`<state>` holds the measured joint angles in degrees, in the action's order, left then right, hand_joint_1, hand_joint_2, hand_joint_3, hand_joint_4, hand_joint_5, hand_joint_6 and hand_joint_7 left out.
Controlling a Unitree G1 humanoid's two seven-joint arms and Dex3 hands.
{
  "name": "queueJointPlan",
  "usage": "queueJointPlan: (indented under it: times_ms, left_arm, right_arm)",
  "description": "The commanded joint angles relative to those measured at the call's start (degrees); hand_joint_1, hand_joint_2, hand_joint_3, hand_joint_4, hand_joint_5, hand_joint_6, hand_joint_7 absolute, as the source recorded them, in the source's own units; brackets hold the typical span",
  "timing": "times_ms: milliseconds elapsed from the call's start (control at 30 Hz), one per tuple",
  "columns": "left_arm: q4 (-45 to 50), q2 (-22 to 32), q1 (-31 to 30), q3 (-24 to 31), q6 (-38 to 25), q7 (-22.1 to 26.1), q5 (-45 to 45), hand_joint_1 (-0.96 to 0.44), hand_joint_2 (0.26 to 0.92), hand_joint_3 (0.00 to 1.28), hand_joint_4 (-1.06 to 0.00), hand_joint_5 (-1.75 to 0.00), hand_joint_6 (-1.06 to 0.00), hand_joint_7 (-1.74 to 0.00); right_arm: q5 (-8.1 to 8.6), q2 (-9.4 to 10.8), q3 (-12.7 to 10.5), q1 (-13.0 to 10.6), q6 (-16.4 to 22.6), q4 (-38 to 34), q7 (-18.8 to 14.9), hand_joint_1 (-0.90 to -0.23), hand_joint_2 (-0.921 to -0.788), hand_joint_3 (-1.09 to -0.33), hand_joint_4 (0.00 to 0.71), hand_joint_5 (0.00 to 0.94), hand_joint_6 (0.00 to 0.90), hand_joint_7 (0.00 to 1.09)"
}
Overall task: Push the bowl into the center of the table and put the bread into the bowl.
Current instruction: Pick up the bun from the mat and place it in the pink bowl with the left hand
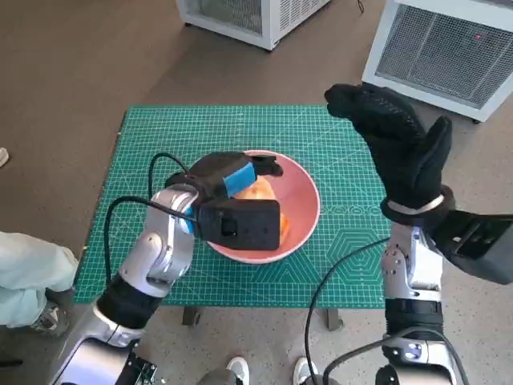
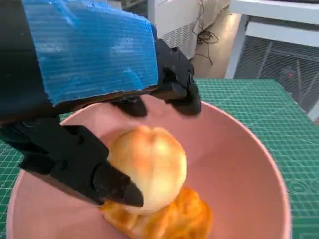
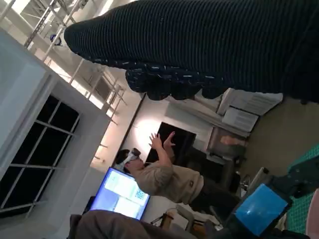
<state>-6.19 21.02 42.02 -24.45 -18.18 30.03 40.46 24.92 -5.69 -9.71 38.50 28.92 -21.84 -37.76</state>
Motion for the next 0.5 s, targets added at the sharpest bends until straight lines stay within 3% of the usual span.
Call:
queueJointPlan:
  times_ms: [33, 233, 500]
  left_arm:
    - [3.53, 1.54, -1.70, 0.42, 0.17, -0.25, 0.98, -0.39, 0.800, 0.02, -0.14, 0.00, -0.22, -0.06]
    - [7.40, 2.47, -3.06, 2.42, 0.27, -1.21, 0.11, -0.41, 0.803, 0.01, -0.12, 0.00, -0.22, -0.05]
    - [15.56, 2.85, -5.56, 11.76, -0.22, 1.11, -10.02, -0.41, 0.832, 0.02, -0.10, 0.00, -0.22, -0.03]
  right_arm:
    - [-0.44, 0.18, 0.18, -1.21, -0.03, -0.26, 0.48, -0.709, -0.921, -0.841, 0.167, 0.022, -0.001, 0.53]
    - [-0.64, 0.29, 0.39, -1.15, 0.06, -0.13, 0.63, -0.707, -0.921, -0.847, 0.165, 0.021, -0.001, 0.53]
    - [-0.49, 0.19, 0.58, -0.59, -0.25, -0.43, 0.77, -0.703, -0.921, -0.850, 0.163, 0.021, -0.001, 0.52]
